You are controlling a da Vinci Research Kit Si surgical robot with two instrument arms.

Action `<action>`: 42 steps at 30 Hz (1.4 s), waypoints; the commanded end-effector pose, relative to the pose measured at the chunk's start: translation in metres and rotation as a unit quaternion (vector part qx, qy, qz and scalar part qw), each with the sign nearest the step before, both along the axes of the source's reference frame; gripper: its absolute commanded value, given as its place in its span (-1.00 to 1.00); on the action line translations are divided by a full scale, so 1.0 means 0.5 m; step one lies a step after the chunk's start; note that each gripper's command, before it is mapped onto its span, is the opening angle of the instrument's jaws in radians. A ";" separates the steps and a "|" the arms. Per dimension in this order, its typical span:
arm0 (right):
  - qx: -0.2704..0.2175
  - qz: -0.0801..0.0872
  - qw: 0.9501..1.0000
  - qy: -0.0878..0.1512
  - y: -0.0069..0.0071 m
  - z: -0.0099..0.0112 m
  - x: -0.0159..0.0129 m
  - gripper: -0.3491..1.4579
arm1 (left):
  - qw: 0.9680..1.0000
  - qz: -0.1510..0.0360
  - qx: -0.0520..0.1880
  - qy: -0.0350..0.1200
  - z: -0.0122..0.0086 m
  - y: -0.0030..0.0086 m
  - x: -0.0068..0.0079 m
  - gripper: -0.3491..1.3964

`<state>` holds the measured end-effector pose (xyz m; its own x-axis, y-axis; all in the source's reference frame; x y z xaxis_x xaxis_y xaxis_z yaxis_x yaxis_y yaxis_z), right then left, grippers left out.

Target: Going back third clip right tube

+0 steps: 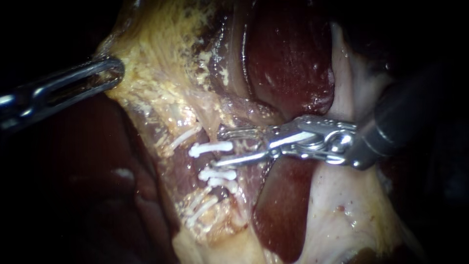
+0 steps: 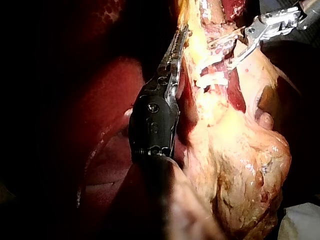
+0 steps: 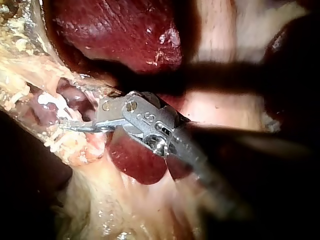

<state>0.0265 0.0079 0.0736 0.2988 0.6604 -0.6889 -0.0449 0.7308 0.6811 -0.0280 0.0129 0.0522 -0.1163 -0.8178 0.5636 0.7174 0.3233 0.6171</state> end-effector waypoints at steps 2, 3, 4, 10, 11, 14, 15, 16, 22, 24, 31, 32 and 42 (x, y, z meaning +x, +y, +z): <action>-0.020 -0.005 1.000 0.005 0.0008 -0.0025 -0.0023 0.05 | 1.000 0.000 0.000 0.000 0.0000 0.0000 0.0000 -1.00; -0.029 -0.007 1.000 0.008 0.0011 -0.0035 -0.0032 0.05 | 1.000 0.000 0.000 0.000 0.0000 0.0000 0.0000 -1.00; -0.042 -0.010 0.999 0.011 0.0013 -0.0047 -0.0043 0.05 | 1.000 0.000 0.000 0.000 0.0000 0.0000 0.0000 -1.00; -0.080 -0.028 0.996 0.028 0.0003 -0.0090 -0.0090 0.05 | 1.000 0.000 0.000 0.000 0.0001 0.0000 0.0000 -1.00; -0.085 -0.031 0.995 0.030 0.0000 -0.0095 -0.0095 0.05 | 1.000 0.000 0.000 0.000 0.0002 0.0000 0.0000 -1.00; -0.097 -0.039 0.994 0.038 -0.0004 -0.0111 -0.0107 0.05 | 1.000 0.000 -0.001 0.000 0.0007 -0.0001 -0.0004 -1.00; -0.099 -0.040 0.994 0.038 -0.0004 -0.0114 -0.0108 0.05 | 1.000 -0.001 -0.001 0.000 0.0010 -0.0002 -0.0006 -1.00; -0.102 -0.040 0.993 0.039 -0.0003 -0.0117 -0.0108 0.05 | 1.000 0.000 0.000 0.001 0.0012 -0.0002 -0.0008 -1.00; -0.112 -0.042 0.992 0.044 -0.0002 -0.0122 -0.0109 0.05 | 1.000 0.008 0.000 0.005 0.0041 -0.0005 -0.0025 -1.00; -0.115 -0.041 0.992 0.045 -0.0001 -0.0123 -0.0111 0.05 | 1.000 0.014 0.002 0.005 0.0061 -0.0007 -0.0039 -1.00; -0.119 -0.042 0.991 0.047 0.0001 -0.0129 -0.0113 0.05 | 1.000 0.029 0.011 0.004 0.0127 -0.0014 -0.0114 -1.00; -0.122 -0.042 0.990 0.049 0.0001 -0.0131 -0.0113 0.05 | 0.999 0.030 0.011 0.002 0.0136 -0.0012 -0.0127 -1.00; -0.124 -0.042 0.990 0.051 0.0004 -0.0140 -0.0117 0.05 | 0.999 0.043 0.016 0.003 0.0184 -0.0017 -0.0190 -1.00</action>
<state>0.0206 0.0081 0.0665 0.2659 0.4435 -0.8559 0.0824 0.8742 0.4785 -0.0375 0.0121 0.0614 -0.0409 -0.8422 0.5376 0.6900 0.3653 0.6249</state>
